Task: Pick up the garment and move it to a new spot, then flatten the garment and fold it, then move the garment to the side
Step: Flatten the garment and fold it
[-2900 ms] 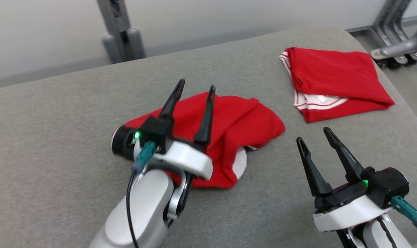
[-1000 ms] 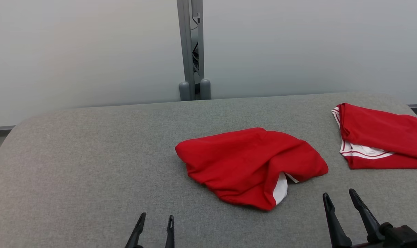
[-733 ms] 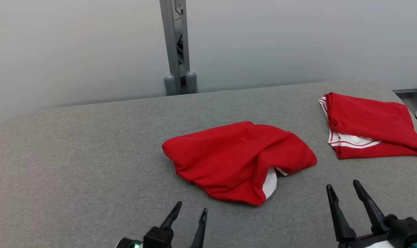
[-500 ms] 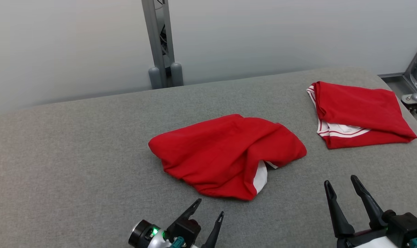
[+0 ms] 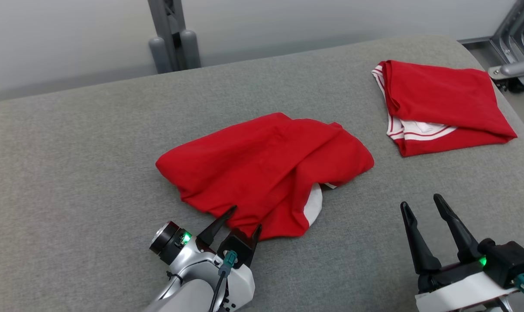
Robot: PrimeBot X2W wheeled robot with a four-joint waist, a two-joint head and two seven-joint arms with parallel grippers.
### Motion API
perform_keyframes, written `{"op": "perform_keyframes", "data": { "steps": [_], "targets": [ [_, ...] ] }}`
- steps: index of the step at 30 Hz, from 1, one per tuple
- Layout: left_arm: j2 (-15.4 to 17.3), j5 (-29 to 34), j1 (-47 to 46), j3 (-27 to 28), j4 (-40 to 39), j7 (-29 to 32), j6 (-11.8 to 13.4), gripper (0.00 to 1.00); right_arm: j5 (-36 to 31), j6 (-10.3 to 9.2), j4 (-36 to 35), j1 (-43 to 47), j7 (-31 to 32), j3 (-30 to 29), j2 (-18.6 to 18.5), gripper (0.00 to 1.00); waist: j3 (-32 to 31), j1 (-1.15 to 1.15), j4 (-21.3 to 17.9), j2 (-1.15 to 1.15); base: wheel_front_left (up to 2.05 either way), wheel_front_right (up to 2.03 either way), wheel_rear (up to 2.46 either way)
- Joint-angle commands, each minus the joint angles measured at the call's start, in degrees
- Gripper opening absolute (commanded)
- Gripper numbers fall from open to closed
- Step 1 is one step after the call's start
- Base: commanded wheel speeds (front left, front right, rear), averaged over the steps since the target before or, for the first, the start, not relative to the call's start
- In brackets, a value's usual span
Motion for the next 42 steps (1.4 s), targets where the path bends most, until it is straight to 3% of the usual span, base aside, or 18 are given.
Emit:
{"op": "perform_keyframes", "data": {
  "steps": [1,8,9,11,12,15,20,25,29,34,39,42],
  "targets": [
    [0.3,0.4,-1.1,-0.4,0.9,-0.2,-0.2,1.0,0.2,-0.02,0.1,-0.8,0.0,-0.1,-0.5,1.0,1.0,0.0,-1.0,0.0,0.0,0.0,0.0],
    [0.3,0.4,-2.4,-2.0,4.8,0.0,0.0,1.0,0.4,-0.02,0.2,-2.1,0.0,0.1,-0.7,1.0,1.9,0.0,-2.3,0.0,0.0,0.0,0.0],
    [0.3,0.2,-2.5,-2.0,5.0,0.0,-0.1,0.95,0.3,-0.02,0.2,-2.1,0.0,0.2,-0.7,1.0,1.9,0.0,-2.4,0.0,0.0,0.0,0.0],
    [0.3,0.0,-2.6,-1.9,5.2,0.0,-0.2,0.24,0.3,-0.02,0.3,-2.2,0.0,0.2,-0.7,1.0,1.9,0.0,-2.5,0.0,0.0,0.0,0.0],
    [0.3,-0.2,-2.6,-1.8,5.2,0.0,-0.5,0.0,0.3,-0.02,0.3,-2.2,0.0,0.1,-0.7,1.0,1.8,0.0,-2.6,0.0,0.0,0.0,0.0],
    [0.4,-1.0,-2.2,-1.6,5.1,-0.1,-2.3,0.0,0.1,-0.01,0.4,-2.1,0.0,0.1,-0.7,1.0,1.5,0.0,-2.5,0.0,0.0,0.0,0.0],
    [0.4,-5.9,-1.0,-0.4,5.1,-0.1,-7.7,0.0,-0.1,-0.02,0.4,-1.1,0.0,-0.2,-0.8,1.0,0.1,0.0,-1.9,0.0,0.0,0.0,0.0],
    [0.2,-7.5,-0.9,-1.2,2.0,1.4,-10.1,0.0,-0.6,-0.01,0.6,0.1,0.0,-0.9,-0.4,1.0,-1.3,0.0,-0.8,0.0,0.0,0.0,0.0],
    [1.1,-7.5,-1.2,-3.0,-5.4,7.3,-12.1,0.0,-1.3,-0.01,0.4,1.4,0.0,-2.0,0.1,1.0,-2.7,0.0,1.0,0.0,0.0,0.0,0.0],
    [5.7,-6.6,-1.2,-3.4,-23.8,17.8,-9.6,0.0,-2.6,-0.02,1.3,2.3,0.0,-1.7,0.6,1.0,-4.4,0.0,2.2,0.0,0.0,0.0,0.0],
    [13.5,-5.8,1.7,-1.7,-45.5,29.6,-4.9,0.0,-2.9,-0.01,1.8,2.2,0.0,-1.4,1.0,1.0,-5.7,0.0,1.6,0.0,0.0,0.0,0.0],
    [16.4,-8.2,3.5,1.6,-54.1,33.4,-2.2,0.0,-3.0,-0.01,2.0,2.4,0.0,-1.5,1.1,1.0,-6.1,0.0,1.2,0.0,0.0,0.0,0.0]
  ]
}}
